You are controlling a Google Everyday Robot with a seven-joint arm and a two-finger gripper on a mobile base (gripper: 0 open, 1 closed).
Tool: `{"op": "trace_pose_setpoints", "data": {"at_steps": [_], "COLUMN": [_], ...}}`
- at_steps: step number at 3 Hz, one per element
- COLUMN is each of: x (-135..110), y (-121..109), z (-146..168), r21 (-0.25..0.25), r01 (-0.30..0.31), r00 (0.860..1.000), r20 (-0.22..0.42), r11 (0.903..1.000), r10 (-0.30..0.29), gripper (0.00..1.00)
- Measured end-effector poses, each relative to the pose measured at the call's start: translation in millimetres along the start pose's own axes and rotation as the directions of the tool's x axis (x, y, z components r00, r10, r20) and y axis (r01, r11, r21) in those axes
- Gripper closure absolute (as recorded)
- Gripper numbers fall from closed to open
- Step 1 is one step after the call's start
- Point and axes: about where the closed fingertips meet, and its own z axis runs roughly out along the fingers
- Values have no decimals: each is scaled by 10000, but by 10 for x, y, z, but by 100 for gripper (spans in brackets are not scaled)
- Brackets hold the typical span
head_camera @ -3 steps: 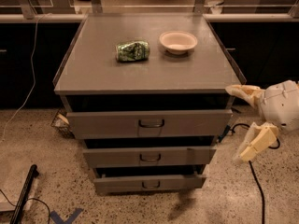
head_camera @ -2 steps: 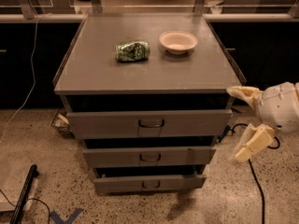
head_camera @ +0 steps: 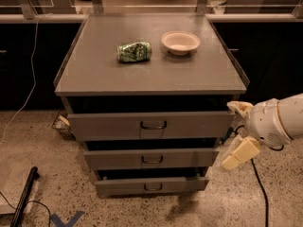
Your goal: Open top drawer
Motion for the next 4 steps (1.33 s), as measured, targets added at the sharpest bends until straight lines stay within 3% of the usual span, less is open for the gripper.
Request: {"op": "trace_pose_setpoints", "data": {"at_steps": [1, 2, 4], "x": [80, 52, -43], "y": [-42, -214, -216], "z": [134, 592, 683], "r21": [222, 73, 74], "r01": [-244, 165, 358], "r00": [9994, 9970, 9983], "r20": [-244, -759, -457], "r11": [9995, 9998, 9993], "r10": [249, -159, -355], "gripper": [0, 0, 0]}}
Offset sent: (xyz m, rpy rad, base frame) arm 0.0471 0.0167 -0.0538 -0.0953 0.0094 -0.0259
